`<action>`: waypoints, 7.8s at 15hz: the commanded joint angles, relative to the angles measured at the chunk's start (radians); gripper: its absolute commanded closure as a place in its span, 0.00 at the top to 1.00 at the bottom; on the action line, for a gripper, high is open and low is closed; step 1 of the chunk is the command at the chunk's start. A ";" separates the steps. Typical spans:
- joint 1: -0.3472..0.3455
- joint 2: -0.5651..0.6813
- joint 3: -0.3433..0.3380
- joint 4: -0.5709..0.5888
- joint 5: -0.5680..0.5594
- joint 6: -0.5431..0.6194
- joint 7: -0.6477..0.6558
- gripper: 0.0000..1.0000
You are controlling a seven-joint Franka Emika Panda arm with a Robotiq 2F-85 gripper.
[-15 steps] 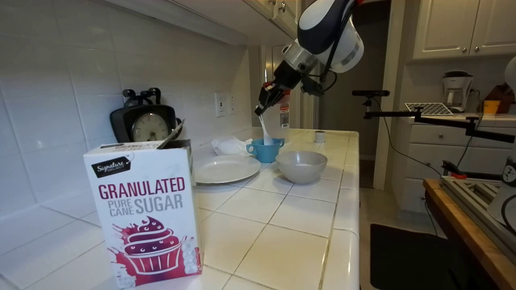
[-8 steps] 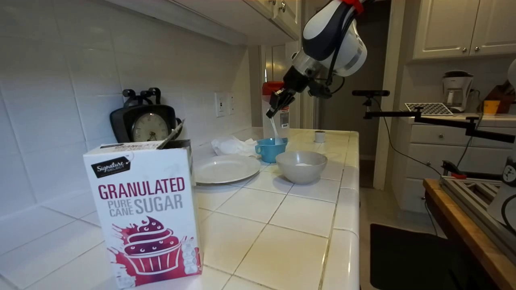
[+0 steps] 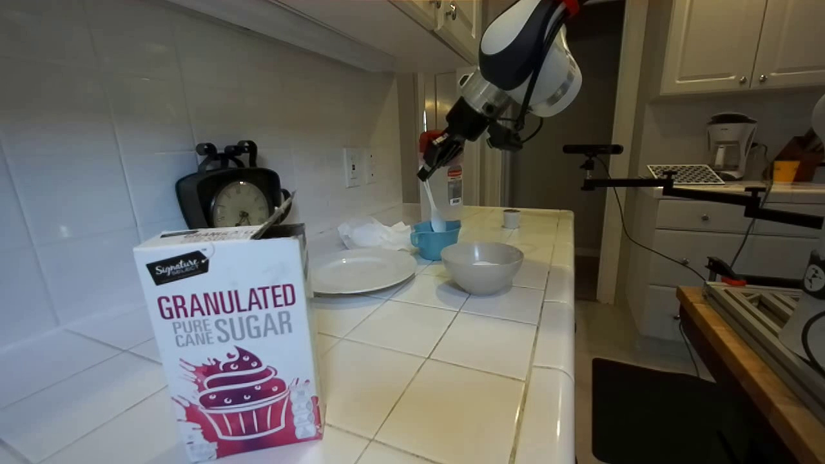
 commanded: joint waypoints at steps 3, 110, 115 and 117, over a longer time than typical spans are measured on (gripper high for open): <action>0.002 0.012 0.068 0.025 0.015 0.016 -0.057 0.01; -1.104 -0.432 0.996 -0.185 0.485 -0.626 -0.292 1.00; -0.782 -0.307 0.693 -0.191 0.299 -0.507 -0.189 1.00; -0.755 -0.274 0.672 -0.192 0.305 -0.486 -0.196 1.00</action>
